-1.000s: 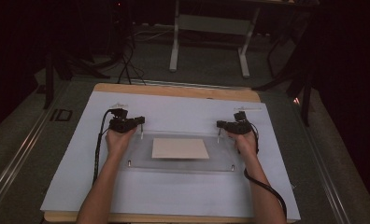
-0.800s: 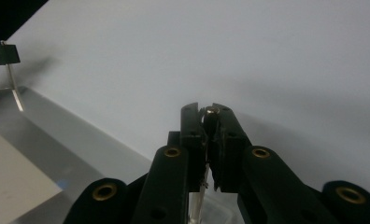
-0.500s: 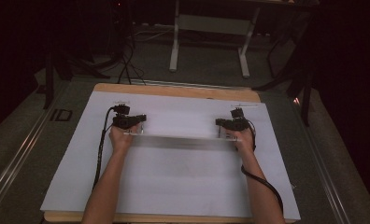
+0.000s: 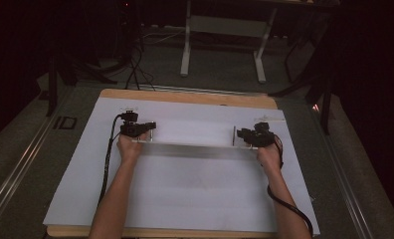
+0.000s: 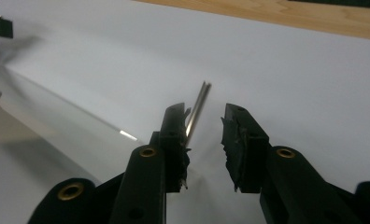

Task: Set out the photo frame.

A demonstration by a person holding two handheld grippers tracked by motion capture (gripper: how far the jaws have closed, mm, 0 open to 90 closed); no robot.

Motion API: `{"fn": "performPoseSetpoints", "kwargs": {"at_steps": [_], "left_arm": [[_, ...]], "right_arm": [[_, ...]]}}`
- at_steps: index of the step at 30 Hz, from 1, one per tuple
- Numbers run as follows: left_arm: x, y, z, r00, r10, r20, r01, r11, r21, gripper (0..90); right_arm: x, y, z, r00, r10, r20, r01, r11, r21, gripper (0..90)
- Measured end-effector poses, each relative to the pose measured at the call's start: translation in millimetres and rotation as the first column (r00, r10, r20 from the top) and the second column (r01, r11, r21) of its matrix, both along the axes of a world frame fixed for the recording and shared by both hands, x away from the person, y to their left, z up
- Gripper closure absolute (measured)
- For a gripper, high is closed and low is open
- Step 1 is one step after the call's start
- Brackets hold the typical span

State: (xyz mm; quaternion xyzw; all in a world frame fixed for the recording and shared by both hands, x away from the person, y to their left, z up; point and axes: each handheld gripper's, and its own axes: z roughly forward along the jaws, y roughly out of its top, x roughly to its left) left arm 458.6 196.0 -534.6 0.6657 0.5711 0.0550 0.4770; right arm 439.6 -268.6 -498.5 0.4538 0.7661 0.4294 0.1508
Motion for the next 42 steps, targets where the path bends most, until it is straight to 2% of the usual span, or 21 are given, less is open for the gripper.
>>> {"fn": "performPoseSetpoints", "kwargs": {"at_steps": [4, 8, 11, 16, 20, 23, 26, 28, 30, 31, 35, 37, 42], "left_arm": [[0.2, 0.2, -0.5, 1.0, 0.002, 0.001, -0.002, 1.0, -0.005, 84.9], [0.2, 0.0, -0.4, 1.0, 0.002, 0.002, -0.002, 1.0, -0.005, 85.0], [0.4, 0.2, -0.8, 1.0, 0.002, 0.001, -0.002, 1.0, -0.008, 85.0], [0.2, 0.2, -0.8, 1.0, 0.003, 0.003, -0.003, 1.0, -0.009, 85.0], [0.0, 0.2, -1.0, 1.0, 0.004, 0.004, -0.004, 0.9999, -0.01, 85.0], [0.0, 0.0, -0.9, 1.0, 0.004, 0.005, -0.004, 0.9999, -0.01, 85.0], [0.0, 0.0, -1.1, 1.0, 0.005, 0.006, -0.004, 0.9999, -0.011, 85.0], [0.0, 0.0, -1.1, 1.0, 0.005, 0.006, -0.005, 0.9999, -0.011, 85.0], [0.1, 0.2, -1.1, 1.0, 0.004, 0.005, -0.004, 0.9999, -0.012, 85.0], [0.1, 0.2, -1.1, 1.0, 0.004, 0.005, -0.004, 0.9999, -0.012, 85.0], [0.3, 0.2, -1.2, 1.0, 0.005, 0.004, -0.005, 0.9999, -0.016, 85.1], [0.4, 0.4, -1.4, 1.0, 0.006, 0.002, -0.006, 0.9998, -0.019, 85.1], [0.5, 0.7, -1.5, 1.0, 0.002, 0.005, -0.001, 0.9998, -0.018, 84.7]], "right_arm": [[-15.5, -5.4, -2.6, 0.9995, 0.014, 0.029, -0.013, 0.999, -0.037, 68.1], [-26.6, -9.6, -5.3, 0.9988, 0.031, 0.037, -0.029, 0.998, -0.063, 67.5], [-35.0, -11.6, -6.3, 0.997, 0.065, 0.042, -0.062, 0.995, -0.081, 68.3], [-45.4, -12.6, -5.2, 0.9921, 0.107, 0.065, -0.098, 0.988, -0.121, 67.8], [-49.0, -14.4, -4.9, 0.9897, 0.128, 0.065, -0.119, 0.985, -0.121, 64.5], [-53.4, -13.6, -3.6, 0.9807, 0.169, 0.097, -0.157, 0.979, -0.128, 58.9], [-55.2, -10.8, 0.1, 0.9682, 0.21, 0.136, -0.196, 0.975, -0.109, 52.5], [-55.3, -7.5, 2.7, 0.9588, 0.238, 0.155, -0.227, 0.97, -0.085, 51.2], [-55.8, -1.9, 3.2, 0.946, 0.265, 0.187, -0.253, 0.964, -0.088, 49.1], [-55.8, -1.9, 3.2, 0.946, 0.265, 0.187, -0.253, 0.964, -0.088, 49.1], [-55.2, 3.7, 2.9, 0.9305, 0.296, 0.216, -0.284, 0.955, -0.082, 48.2], [-54.4, 6.1, 2.6, 0.9274, 0.301, 0.222, -0.291, 0.954, -0.078, 48.4], [-51.8, 6.4, 1.4, 0.9304, 0.304, 0.205, -0.302, 0.952, -0.039, 50.2]]}}
